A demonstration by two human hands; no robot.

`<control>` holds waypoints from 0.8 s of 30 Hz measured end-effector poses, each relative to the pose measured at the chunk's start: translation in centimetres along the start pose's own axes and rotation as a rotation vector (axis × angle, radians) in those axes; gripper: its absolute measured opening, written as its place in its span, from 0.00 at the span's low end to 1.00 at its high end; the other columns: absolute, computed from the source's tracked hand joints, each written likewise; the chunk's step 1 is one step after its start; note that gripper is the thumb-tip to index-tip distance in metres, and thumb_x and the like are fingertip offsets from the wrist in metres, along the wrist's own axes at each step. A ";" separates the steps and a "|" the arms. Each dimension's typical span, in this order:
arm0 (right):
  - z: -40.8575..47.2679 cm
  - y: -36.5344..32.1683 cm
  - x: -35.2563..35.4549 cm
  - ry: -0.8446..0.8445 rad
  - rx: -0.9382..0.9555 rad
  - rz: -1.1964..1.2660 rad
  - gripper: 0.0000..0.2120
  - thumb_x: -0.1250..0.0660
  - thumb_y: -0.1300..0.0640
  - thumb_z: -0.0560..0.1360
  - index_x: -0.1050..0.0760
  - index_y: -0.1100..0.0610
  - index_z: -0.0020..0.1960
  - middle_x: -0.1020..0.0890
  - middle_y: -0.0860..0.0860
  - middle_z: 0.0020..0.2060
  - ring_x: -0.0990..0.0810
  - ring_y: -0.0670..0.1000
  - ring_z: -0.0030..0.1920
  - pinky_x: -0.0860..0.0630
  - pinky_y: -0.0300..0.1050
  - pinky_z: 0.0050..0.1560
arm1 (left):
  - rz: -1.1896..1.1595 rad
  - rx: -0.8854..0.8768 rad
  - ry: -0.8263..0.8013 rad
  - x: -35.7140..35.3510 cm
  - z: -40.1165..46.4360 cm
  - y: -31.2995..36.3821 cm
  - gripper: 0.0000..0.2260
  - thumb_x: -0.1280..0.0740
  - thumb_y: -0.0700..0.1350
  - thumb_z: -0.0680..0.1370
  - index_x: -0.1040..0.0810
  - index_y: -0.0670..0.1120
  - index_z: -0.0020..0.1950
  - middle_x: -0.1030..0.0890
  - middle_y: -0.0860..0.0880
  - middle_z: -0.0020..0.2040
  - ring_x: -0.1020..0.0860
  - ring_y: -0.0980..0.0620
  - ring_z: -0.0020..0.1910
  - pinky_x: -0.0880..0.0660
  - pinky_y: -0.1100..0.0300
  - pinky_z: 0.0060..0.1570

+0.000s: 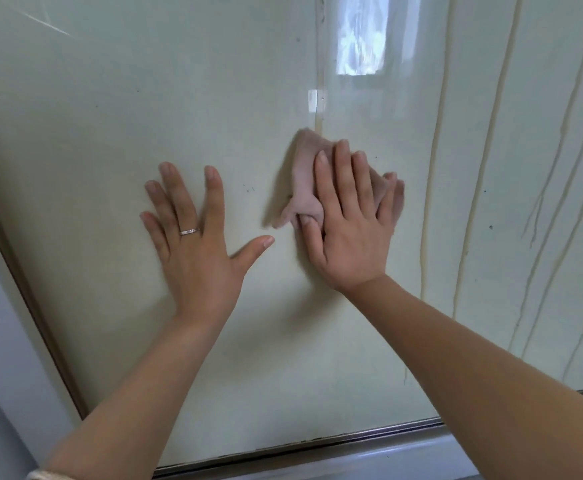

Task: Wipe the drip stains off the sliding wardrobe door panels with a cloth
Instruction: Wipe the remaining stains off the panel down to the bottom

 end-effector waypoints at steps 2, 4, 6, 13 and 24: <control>-0.5 -0.1 -0.2 0.010 -0.009 -0.046 0.28 0.56 0.43 0.81 0.43 0.56 0.76 0.38 0.54 0.75 0.55 0.48 0.77 0.57 0.59 0.74 | 0.019 -0.006 -0.001 0.2 0.0 0.2 0.41 0.42 0.68 0.70 0.47 0.47 0.76 0.47 0.32 0.74 0.52 0.34 0.72 0.49 0.36 0.67; -0.3 -0.1 -0.2 0.020 0.031 -0.041 0.28 0.56 0.43 0.81 0.43 0.56 0.76 0.40 0.52 0.75 0.56 0.47 0.77 0.56 0.60 0.74 | 0.048 -0.025 0.002 0.7 0.5 0.7 0.41 0.43 0.69 0.70 0.46 0.46 0.75 0.47 0.32 0.73 0.51 0.34 0.71 0.48 0.35 0.66; 2.2 0.0 0.3 0.039 0.111 -0.011 0.28 0.52 0.43 0.80 0.43 0.55 0.76 0.40 0.52 0.74 0.55 0.48 0.78 0.54 0.62 0.74 | 0.046 -0.047 0.033 2.0 2.9 1.9 0.39 0.47 0.69 0.73 0.46 0.45 0.75 0.46 0.31 0.73 0.51 0.34 0.71 0.50 0.37 0.67; 18.7 -1.0 2.8 0.150 0.184 0.053 0.27 0.48 0.45 0.79 0.32 0.56 0.73 0.30 0.55 0.72 0.35 0.54 0.73 0.45 0.64 0.71 | 0.010 0.094 0.101 7.8 17.8 4.0 0.37 0.39 0.61 0.75 0.50 0.47 0.77 0.54 0.34 0.75 0.56 0.33 0.74 0.56 0.43 0.70; 22.5 -0.4 3.7 0.188 0.273 0.062 0.27 0.45 0.45 0.79 0.33 0.57 0.73 0.31 0.55 0.72 0.34 0.55 0.73 0.46 0.63 0.71 | 0.011 0.170 0.012 7.7 19.9 3.7 0.43 0.45 0.72 0.69 0.54 0.52 0.77 0.59 0.40 0.76 0.60 0.38 0.74 0.58 0.43 0.70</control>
Point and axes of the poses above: each hand's wrist, its own z-axis towards the middle knuckle, its own x-axis out of the back of the hand, y = z × x, the point moved 10 cm from there along z, towards the middle knuckle
